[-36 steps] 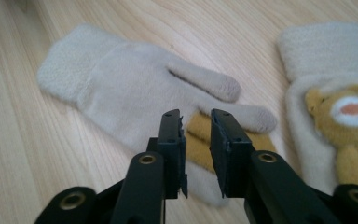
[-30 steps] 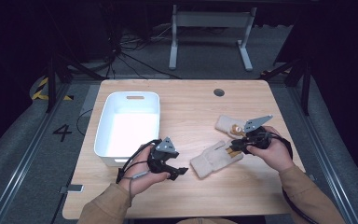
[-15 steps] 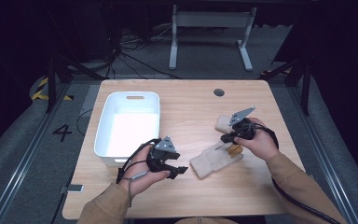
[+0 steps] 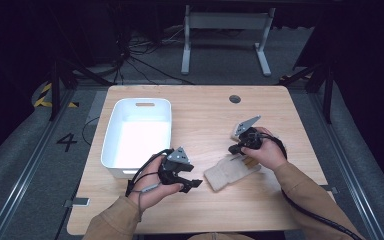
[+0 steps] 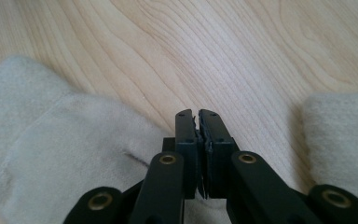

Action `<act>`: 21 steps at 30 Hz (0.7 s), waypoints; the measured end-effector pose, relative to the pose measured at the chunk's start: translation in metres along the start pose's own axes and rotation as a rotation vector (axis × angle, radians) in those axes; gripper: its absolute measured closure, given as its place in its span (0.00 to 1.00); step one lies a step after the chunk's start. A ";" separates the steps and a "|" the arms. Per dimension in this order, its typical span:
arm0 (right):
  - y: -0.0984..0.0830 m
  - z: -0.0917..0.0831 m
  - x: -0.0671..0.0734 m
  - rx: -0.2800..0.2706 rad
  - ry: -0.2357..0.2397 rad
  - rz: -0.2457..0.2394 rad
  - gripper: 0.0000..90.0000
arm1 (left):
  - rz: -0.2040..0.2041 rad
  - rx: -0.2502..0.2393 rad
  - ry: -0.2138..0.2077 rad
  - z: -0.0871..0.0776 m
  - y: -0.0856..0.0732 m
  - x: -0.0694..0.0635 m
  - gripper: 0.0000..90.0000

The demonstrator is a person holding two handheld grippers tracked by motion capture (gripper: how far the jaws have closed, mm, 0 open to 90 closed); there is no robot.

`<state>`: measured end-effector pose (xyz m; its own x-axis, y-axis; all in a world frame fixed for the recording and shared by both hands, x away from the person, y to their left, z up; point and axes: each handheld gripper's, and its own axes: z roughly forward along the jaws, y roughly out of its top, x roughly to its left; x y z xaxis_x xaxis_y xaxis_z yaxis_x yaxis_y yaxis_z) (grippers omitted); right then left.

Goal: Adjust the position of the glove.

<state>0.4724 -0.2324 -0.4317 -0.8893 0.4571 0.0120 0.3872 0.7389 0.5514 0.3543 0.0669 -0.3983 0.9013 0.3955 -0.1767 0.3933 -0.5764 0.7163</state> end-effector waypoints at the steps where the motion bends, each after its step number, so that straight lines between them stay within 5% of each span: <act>1: -0.001 0.000 0.000 0.005 -0.001 0.001 0.98 | -0.001 0.001 -0.002 0.001 0.000 0.000 0.46; 21: -0.025 -0.014 0.017 0.069 0.010 0.032 1.00 | -0.003 0.008 -0.003 0.002 0.001 0.001 0.45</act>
<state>0.4442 -0.2503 -0.4337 -0.8783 0.4767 0.0369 0.4312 0.7565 0.4917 0.3561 0.0652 -0.3989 0.9008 0.3950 -0.1806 0.3972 -0.5809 0.7104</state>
